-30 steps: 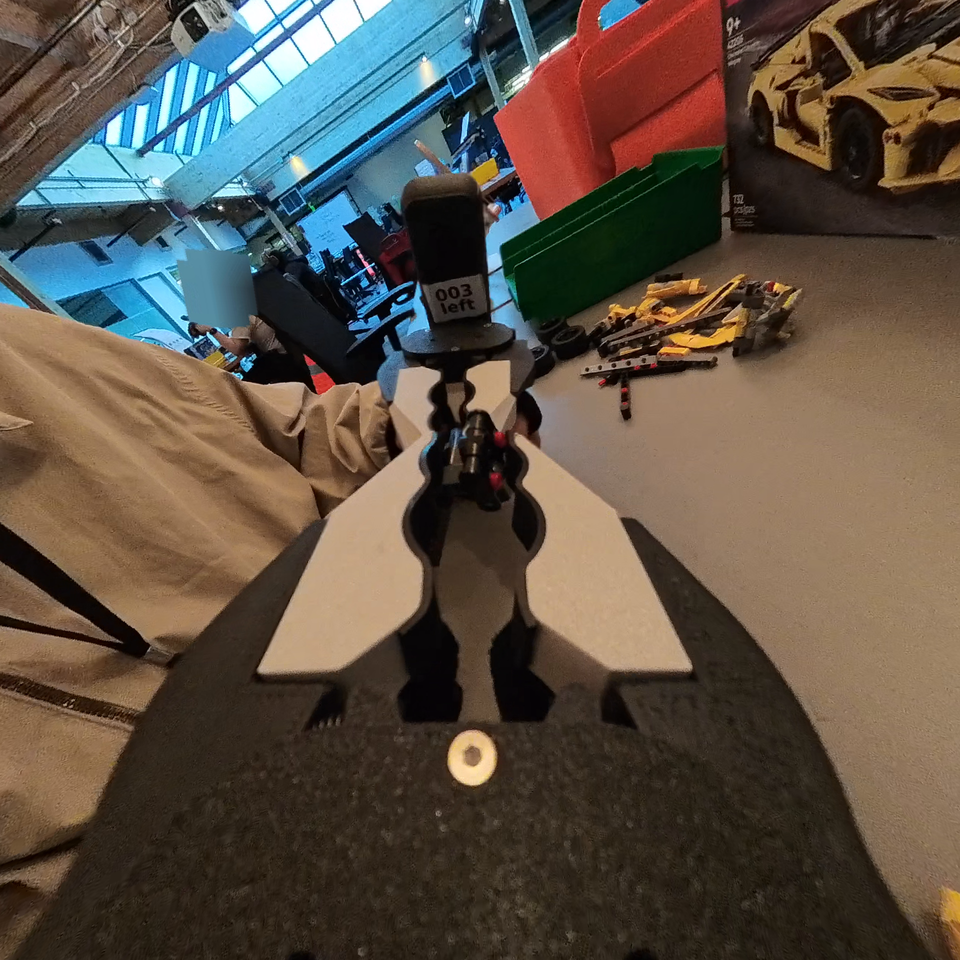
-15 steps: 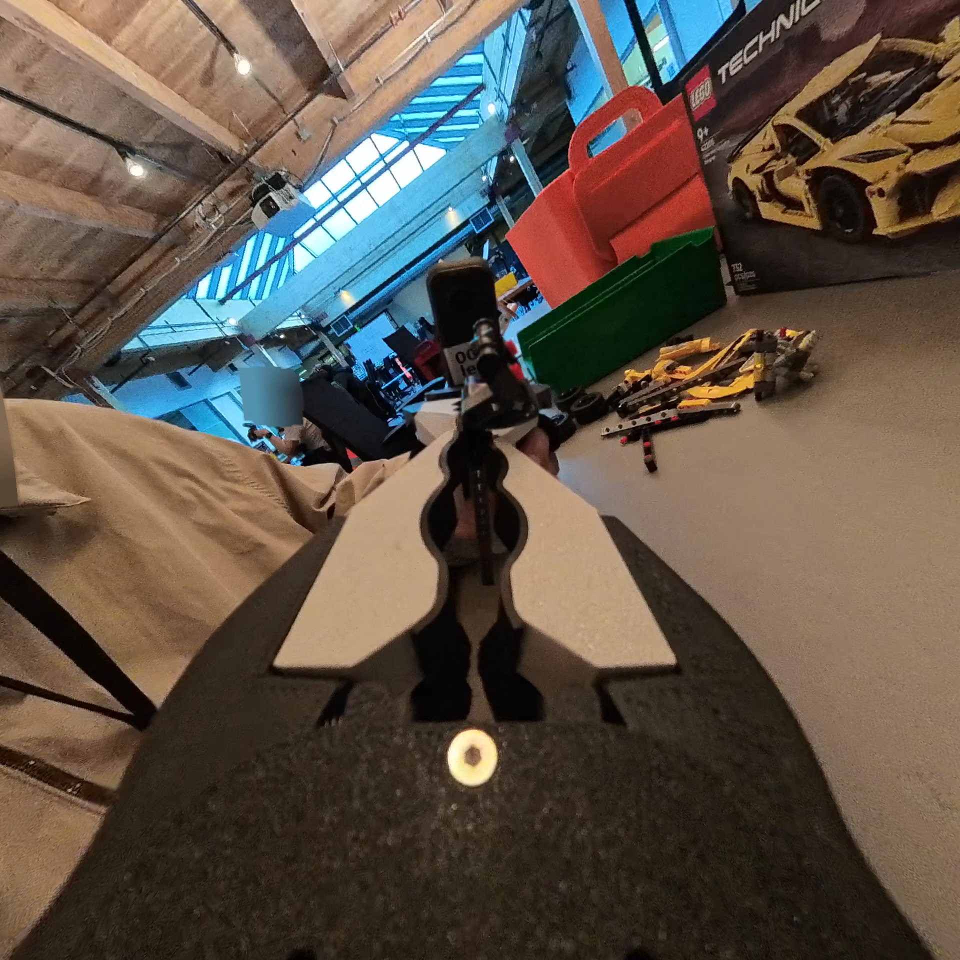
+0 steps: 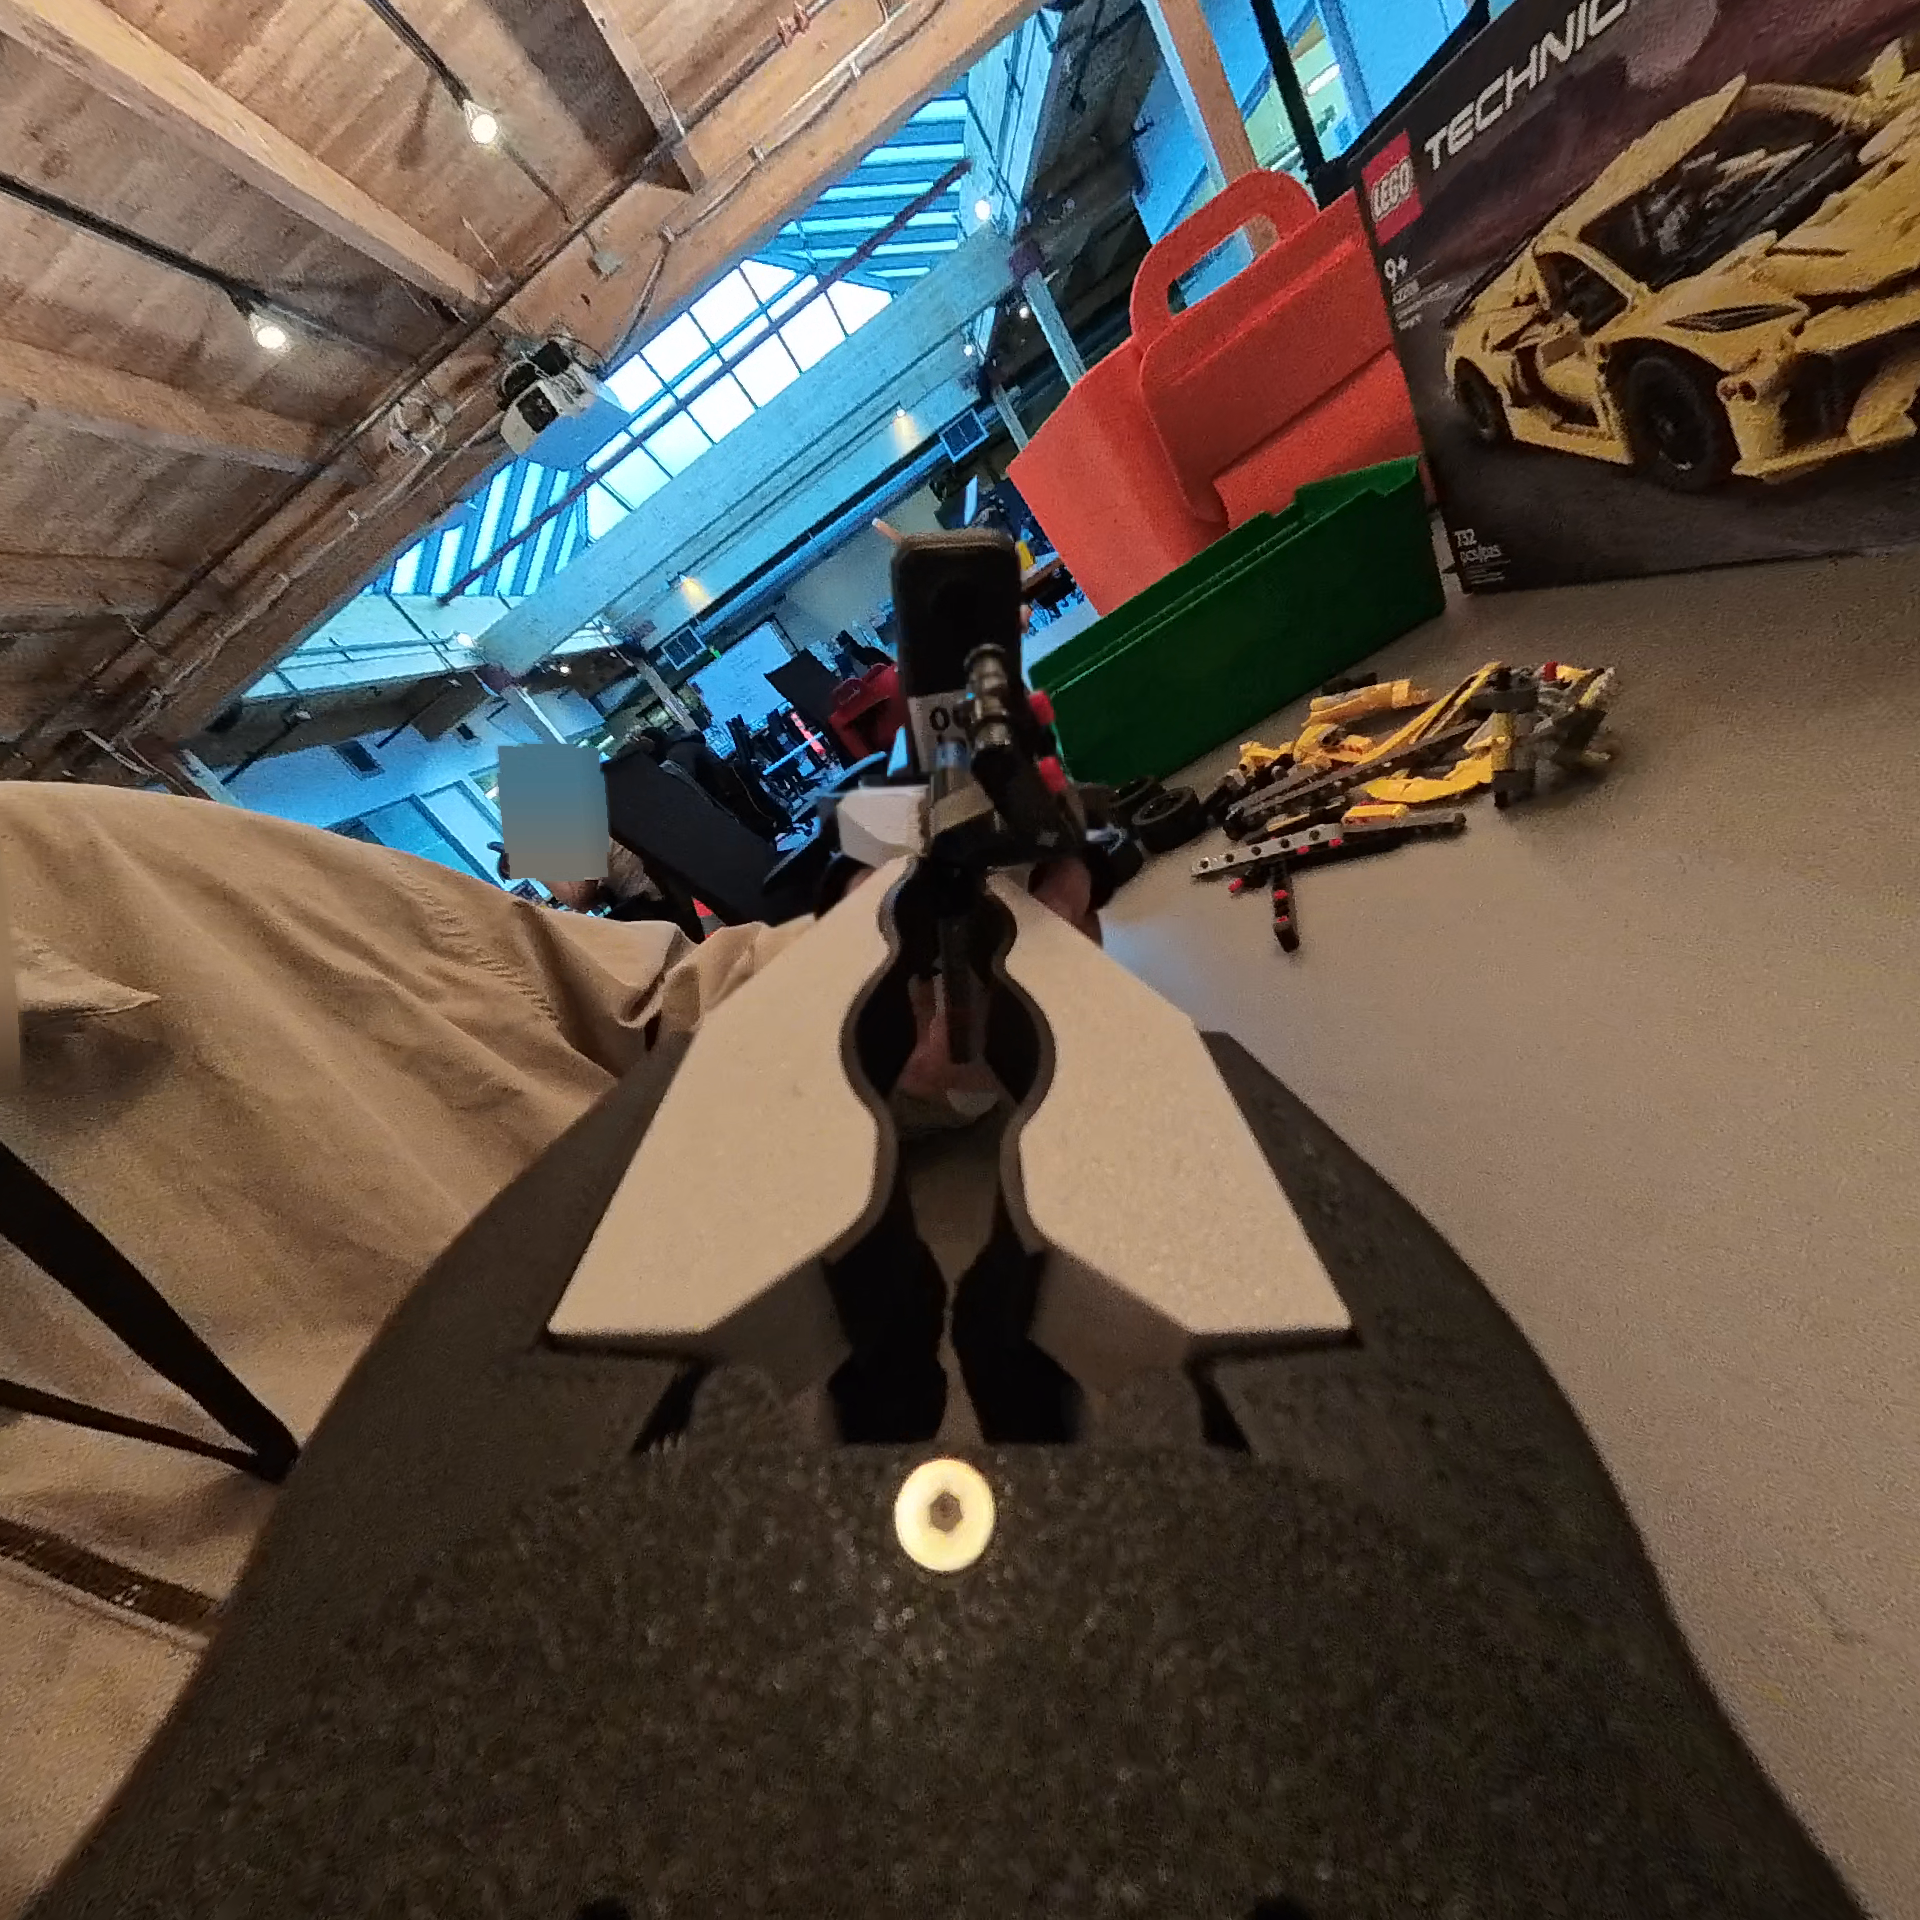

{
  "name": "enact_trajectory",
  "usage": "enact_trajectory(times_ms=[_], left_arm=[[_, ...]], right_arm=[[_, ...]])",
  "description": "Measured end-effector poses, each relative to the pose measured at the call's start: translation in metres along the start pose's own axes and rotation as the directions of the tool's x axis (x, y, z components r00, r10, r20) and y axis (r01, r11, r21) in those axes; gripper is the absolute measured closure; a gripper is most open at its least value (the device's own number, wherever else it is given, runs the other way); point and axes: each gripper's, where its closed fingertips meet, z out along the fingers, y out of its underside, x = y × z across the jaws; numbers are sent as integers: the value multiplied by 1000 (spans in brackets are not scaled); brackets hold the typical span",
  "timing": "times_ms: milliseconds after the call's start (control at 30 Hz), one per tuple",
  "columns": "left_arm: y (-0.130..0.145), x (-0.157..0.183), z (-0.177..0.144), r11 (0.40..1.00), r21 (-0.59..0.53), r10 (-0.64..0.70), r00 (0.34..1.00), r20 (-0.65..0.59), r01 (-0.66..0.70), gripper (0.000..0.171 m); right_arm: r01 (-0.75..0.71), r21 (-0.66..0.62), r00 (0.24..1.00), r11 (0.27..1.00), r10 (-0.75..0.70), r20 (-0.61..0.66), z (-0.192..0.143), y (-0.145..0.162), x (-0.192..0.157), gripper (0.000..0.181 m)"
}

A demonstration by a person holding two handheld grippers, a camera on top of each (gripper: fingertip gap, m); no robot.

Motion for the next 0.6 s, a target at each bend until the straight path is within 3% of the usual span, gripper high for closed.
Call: enact_trajectory(times_ms=[167,267,433,533,600], left_arm=[[1,-2,3,998,50,-27,1000,-14,27,164],[1,-6,3,995,63,-78,996,-45,80,165],[4,-7,6,1000,25,14,1000,2,-14,164],[0,-10,4,997,30,65,996,55,-66,157],[3,-7,5,998,19,61,998,33,-61,164]], right_arm=[[-90,50,994,995,87,59,0,-6,1,176],[-105,112,994,988,103,23,1,-8,4,174],[-120,101,992,988,117,37,-2,-7,5,176],[-61,11,998,998,62,-17,3,6,9,176],[-77,-2,997,997,77,2,7,9,6,176]])
